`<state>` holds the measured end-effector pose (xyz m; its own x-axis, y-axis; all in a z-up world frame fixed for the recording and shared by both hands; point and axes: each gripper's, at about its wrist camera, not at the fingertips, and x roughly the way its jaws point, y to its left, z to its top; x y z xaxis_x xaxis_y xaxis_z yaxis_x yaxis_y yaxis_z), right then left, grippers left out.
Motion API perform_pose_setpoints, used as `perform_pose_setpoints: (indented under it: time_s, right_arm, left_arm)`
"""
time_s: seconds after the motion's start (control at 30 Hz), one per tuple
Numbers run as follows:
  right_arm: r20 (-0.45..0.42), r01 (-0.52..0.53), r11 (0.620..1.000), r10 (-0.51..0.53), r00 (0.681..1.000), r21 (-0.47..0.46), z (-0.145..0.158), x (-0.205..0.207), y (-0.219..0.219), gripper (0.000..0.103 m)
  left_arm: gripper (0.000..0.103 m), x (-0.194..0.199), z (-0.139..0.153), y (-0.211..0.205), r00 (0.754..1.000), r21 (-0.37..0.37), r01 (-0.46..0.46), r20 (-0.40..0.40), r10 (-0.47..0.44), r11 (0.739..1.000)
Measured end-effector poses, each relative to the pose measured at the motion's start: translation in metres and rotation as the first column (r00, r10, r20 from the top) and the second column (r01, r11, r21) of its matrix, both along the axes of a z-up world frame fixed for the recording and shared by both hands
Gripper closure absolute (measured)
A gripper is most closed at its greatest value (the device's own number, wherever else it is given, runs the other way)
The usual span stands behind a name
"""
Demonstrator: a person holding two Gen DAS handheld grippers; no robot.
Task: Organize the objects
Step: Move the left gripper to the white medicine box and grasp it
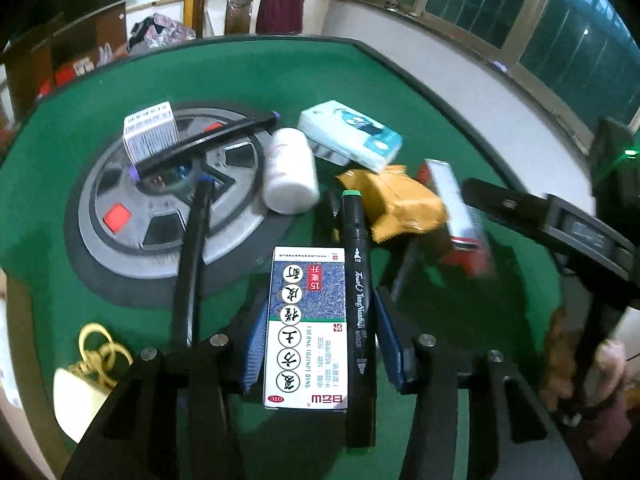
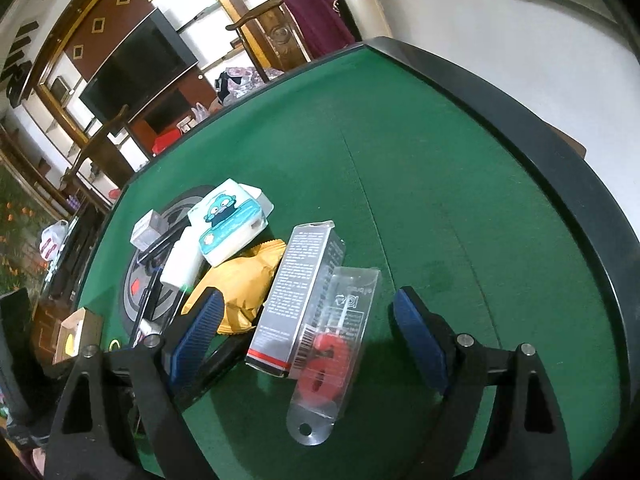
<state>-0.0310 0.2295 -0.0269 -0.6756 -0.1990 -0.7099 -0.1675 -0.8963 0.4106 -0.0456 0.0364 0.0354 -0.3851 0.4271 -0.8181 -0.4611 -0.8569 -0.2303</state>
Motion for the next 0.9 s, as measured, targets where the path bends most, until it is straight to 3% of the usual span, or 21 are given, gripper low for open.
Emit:
perform_pose_setpoints:
  time_s: [0.23, 0.33, 0.53, 0.8, 0.9]
  right_arm:
    - [-0.001, -0.006, 1.0, 0.006, 1.0, -0.001, 0.0, 0.001, -0.001, 0.016]
    - [-0.008, -0.005, 1.0, 0.005, 1.0, 0.014, 0.002, 0.003, -0.003, 0.016]
    - [-0.01, -0.001, 1.0, 0.001, 1.0, 0.015, 0.003, 0.003, -0.002, 0.016]
    - [-0.016, 0.002, 1.0, -0.002, 1.0, 0.01, 0.004, 0.004, -0.001, 0.016]
    - [-0.017, -0.001, 1.0, 0.001, 1.0, 0.013, 0.004, 0.006, -0.003, 0.016]
  left_arm:
    - [0.058, 0.013, 0.015, -0.019, 0.999, 0.081, -0.024, -0.037, 0.027, 0.996]
    - [0.058, 0.005, 0.006, -0.018, 0.998, 0.025, -0.054, -0.037, 0.054, 0.998]
    - [0.057, 0.011, 0.007, -0.011, 0.994, -0.058, -0.031, -0.105, 0.024, 0.998]
    - [0.057, 0.027, 0.008, -0.017, 0.991, -0.143, 0.002, -0.131, -0.021, 0.99]
    - [0.057, 0.029, 0.008, -0.023, 0.992, -0.138, 0.004, -0.124, -0.021, 0.99]
